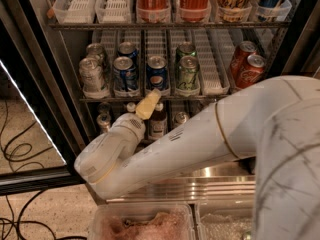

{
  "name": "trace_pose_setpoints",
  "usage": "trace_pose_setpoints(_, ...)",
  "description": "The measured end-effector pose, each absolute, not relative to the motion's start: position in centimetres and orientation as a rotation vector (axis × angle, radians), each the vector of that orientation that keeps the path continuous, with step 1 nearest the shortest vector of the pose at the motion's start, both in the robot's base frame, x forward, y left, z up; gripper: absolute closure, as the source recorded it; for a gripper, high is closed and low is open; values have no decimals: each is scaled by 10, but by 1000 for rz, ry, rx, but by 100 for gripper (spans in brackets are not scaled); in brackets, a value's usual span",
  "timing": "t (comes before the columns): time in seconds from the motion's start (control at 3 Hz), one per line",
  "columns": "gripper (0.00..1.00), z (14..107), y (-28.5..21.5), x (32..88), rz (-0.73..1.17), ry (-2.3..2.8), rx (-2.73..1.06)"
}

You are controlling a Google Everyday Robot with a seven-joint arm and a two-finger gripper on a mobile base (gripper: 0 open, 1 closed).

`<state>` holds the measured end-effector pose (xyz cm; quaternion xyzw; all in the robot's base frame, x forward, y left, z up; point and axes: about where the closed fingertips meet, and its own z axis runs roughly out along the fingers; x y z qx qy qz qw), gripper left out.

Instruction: Pick green can from middle shelf of fridge

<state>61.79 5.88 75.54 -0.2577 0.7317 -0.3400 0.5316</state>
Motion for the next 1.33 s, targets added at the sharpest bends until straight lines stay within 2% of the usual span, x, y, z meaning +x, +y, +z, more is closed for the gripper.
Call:
trace_pose_setpoints(0.33,0,754,59,619,-832,1742,-650)
trace_pose_setpoints(1.0,0,760,13,632,-945,1916,-488)
trace_pose_setpoints(1.33,0,775,15,613,-937,1963,-482)
